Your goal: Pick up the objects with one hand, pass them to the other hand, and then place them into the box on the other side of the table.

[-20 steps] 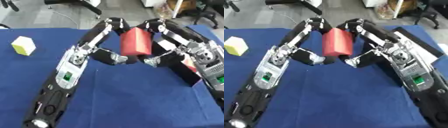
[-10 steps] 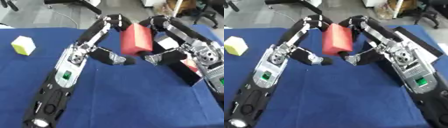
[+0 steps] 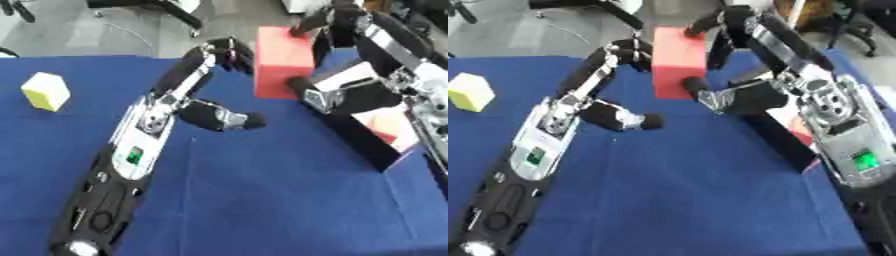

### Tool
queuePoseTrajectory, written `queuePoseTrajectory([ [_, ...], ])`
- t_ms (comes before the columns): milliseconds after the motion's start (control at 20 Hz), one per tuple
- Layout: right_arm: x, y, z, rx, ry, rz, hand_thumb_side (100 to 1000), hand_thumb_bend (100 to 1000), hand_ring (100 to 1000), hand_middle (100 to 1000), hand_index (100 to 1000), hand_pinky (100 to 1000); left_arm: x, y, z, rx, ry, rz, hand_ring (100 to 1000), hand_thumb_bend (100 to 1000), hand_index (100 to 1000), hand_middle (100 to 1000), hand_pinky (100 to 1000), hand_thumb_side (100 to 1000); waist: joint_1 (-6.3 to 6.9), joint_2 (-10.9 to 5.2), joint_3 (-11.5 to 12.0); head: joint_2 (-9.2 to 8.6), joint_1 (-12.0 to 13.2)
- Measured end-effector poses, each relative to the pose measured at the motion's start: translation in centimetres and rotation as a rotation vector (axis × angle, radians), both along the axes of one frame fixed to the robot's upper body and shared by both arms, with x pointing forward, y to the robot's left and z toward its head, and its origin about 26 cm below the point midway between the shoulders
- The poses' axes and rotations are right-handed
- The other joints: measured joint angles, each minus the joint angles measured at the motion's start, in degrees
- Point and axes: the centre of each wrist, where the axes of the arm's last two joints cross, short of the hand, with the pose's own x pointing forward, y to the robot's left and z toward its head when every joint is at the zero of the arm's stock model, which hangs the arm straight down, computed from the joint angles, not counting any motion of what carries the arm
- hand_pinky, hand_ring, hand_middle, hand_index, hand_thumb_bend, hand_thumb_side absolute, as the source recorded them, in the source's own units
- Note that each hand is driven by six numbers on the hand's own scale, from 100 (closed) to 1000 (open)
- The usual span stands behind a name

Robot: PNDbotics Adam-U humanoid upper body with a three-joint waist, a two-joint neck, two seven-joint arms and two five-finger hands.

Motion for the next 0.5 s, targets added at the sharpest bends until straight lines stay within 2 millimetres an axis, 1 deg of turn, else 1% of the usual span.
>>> queuePoseTrajectory([
  [250,-0.01,-0.09,-0.12,0.005,0.031,0.036,100,100,476,370,215,470,0.15,0.35,-0.12,-0.034,0.014,0.051,644,774,827,720,647,673,0.00,0.00,-0.10,0.00,-0.13],
  [500,-0.01,-0.11,-0.18,0.000,0.049,0.056,100,100,476,371,215,469,0.19,0.45,-0.11,-0.053,0.023,0.065,644,778,830,720,646,672,0.01,0.00,-0.15,0.00,-0.26],
])
